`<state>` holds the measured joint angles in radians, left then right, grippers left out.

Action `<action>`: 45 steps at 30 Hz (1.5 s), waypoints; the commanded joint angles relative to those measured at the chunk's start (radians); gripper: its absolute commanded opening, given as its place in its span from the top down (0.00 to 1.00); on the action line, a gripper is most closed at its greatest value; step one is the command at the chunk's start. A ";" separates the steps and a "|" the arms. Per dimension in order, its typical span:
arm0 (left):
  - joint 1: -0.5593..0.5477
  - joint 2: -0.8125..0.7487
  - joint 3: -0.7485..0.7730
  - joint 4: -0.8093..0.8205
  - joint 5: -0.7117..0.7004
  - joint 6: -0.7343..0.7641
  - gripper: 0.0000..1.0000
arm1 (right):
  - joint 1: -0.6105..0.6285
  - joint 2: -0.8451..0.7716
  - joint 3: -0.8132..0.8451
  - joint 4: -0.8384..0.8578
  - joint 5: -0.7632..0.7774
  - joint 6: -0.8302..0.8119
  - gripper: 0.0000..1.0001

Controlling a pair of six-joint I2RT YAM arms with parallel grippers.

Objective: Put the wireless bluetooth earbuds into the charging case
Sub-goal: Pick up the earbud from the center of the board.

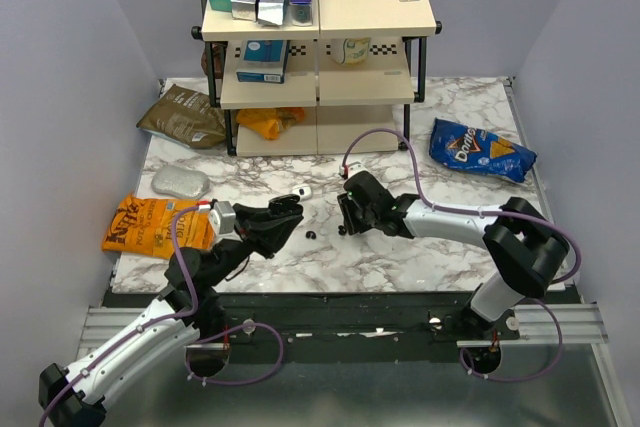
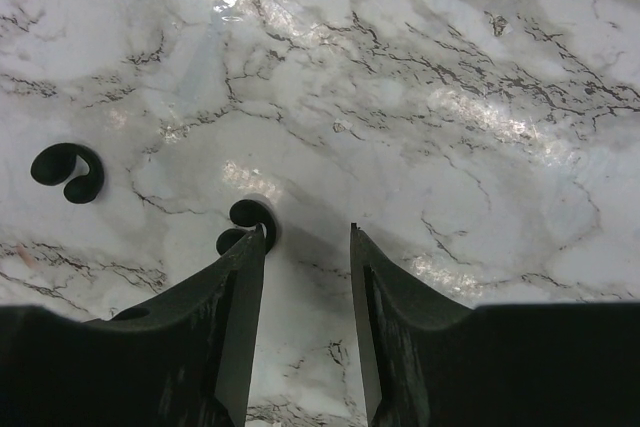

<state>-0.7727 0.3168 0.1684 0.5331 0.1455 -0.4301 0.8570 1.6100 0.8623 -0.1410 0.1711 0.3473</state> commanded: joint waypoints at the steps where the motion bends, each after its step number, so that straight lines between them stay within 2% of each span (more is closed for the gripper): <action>1: -0.005 0.005 0.022 0.022 -0.009 0.011 1.00 | -0.001 0.022 0.027 0.029 -0.021 -0.007 0.52; 9: -0.007 0.011 0.020 0.027 -0.003 0.004 1.00 | 0.000 0.036 0.027 0.031 -0.050 -0.010 0.48; 25: -0.013 0.013 0.017 0.022 -0.001 -0.002 1.00 | 0.005 0.071 0.052 0.020 -0.082 -0.021 0.48; 35: -0.017 0.015 0.017 0.022 -0.003 -0.001 1.00 | 0.007 0.074 0.053 0.018 -0.096 -0.013 0.61; 45: -0.020 0.013 0.017 0.021 -0.001 -0.002 1.00 | 0.024 0.099 0.081 0.000 -0.104 -0.007 0.55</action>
<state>-0.7872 0.3283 0.1684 0.5354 0.1459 -0.4313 0.8700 1.6836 0.9157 -0.1284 0.0853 0.3397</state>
